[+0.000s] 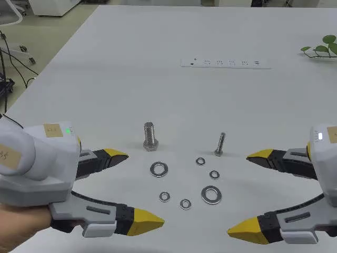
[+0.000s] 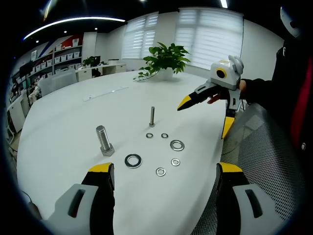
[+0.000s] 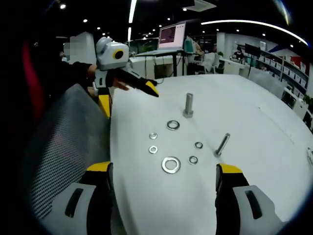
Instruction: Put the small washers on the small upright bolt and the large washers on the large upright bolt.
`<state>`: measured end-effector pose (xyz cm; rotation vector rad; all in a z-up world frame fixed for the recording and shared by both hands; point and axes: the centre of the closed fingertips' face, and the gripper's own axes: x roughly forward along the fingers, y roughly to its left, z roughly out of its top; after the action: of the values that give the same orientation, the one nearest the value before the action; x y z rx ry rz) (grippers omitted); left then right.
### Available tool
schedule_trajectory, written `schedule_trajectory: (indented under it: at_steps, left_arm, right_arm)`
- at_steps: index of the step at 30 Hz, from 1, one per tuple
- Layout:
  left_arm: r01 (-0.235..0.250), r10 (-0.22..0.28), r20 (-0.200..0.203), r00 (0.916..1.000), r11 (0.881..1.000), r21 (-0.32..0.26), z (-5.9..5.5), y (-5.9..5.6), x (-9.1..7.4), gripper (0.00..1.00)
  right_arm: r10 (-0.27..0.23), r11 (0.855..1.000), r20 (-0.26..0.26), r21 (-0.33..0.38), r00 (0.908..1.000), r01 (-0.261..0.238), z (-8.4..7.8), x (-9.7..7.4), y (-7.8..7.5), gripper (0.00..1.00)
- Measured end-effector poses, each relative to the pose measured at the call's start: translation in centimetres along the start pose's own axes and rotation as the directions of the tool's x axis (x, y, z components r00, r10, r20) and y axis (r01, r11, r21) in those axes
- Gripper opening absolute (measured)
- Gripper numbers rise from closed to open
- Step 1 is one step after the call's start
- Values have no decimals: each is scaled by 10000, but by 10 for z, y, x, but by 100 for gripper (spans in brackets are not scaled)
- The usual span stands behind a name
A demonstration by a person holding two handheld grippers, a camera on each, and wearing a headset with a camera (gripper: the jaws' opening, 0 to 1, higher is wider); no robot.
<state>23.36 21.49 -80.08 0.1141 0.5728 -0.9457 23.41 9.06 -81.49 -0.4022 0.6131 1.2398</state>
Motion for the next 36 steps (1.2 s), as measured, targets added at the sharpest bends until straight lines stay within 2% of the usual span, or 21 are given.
schedule_trajectory:
  at_steps: [36]
  left_arm:
    - [59, -59, 16, 10000, 10000, -8, -2, -1, 1, 81]
  right_arm:
    - [58, 10000, -139, -9, 9999, -58, -3, 1, 2, 85]
